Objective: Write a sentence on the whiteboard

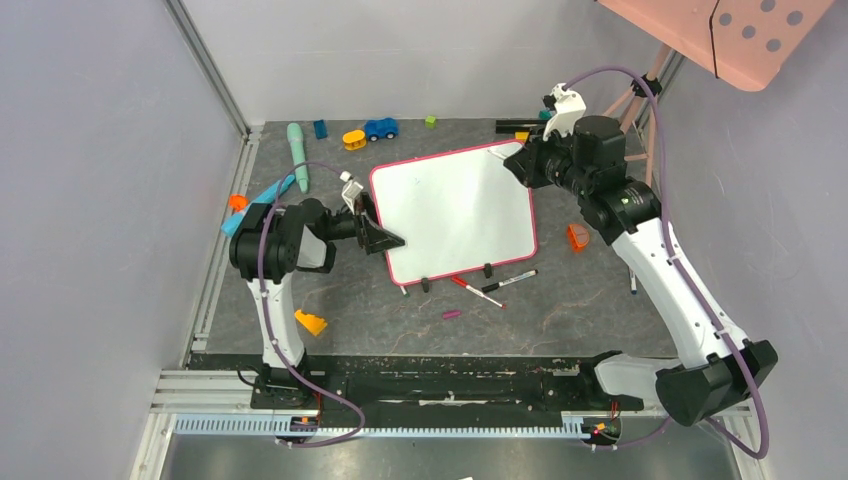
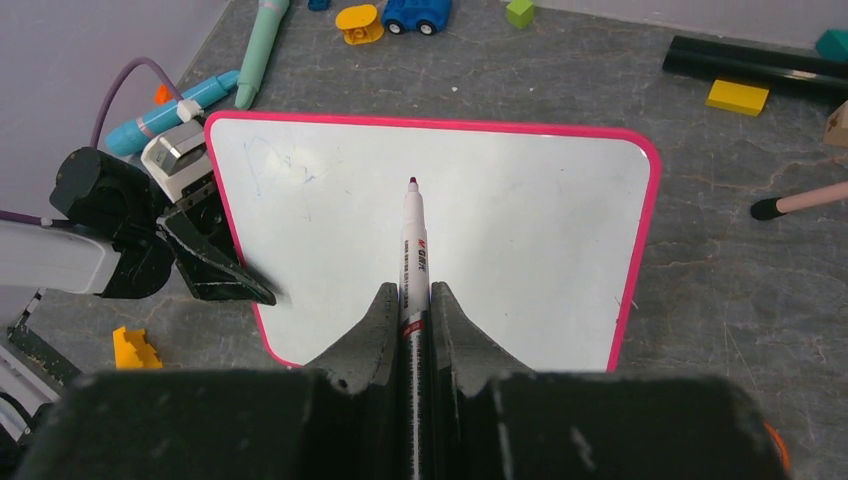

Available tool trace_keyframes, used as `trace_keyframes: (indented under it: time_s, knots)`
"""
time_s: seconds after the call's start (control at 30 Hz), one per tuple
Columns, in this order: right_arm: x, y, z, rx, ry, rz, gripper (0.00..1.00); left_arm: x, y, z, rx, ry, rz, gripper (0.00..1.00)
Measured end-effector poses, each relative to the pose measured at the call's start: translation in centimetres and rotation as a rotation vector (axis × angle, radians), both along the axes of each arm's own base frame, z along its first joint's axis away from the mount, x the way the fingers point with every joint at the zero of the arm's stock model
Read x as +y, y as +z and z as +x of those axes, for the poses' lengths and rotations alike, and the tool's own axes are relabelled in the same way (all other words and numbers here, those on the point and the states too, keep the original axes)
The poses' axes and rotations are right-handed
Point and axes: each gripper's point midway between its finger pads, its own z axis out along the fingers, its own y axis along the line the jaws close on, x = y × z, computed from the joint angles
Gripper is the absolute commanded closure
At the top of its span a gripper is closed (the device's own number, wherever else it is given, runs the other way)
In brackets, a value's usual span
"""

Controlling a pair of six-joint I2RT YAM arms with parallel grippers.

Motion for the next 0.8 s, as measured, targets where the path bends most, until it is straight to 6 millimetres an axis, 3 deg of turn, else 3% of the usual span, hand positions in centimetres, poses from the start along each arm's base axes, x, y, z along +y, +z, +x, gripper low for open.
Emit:
trace_keyframes:
  time_s: [0.4,0.43,0.5,0.57,0.7,0.8]
  knots:
    - [-0.1,0.6,0.2,-0.026,-0.012,0.012,1.0,-0.1,0.5,0.7,-0.024,-0.025,-0.001,0.01]
    - [-0.1,0.5,0.2,-0.025,-0.012,0.011,1.0,-0.1,0.4,0.9,-0.022,-0.025,-0.002,0.04]
    - [-0.1,0.5,0.2,-0.026,-0.012,0.01,1.0,-0.2,0.3,1.2,-0.016,-0.025,-0.003,0.25]
    - [-0.1,0.5,0.2,-0.023,-0.011,0.009,1.0,-0.2,0.3,1.1,-0.007,-0.026,-0.004,0.27]
    - [0.3,0.1,0.3,-0.016,-0.002,0.007,1.0,-0.1,0.1,0.8,-0.001,-0.031,-0.003,0.4]
    - [1.2,-0.6,0.4,0.002,0.019,0.0,1.0,-0.1,0.1,0.4,-0.003,-0.052,0.0,0.41]
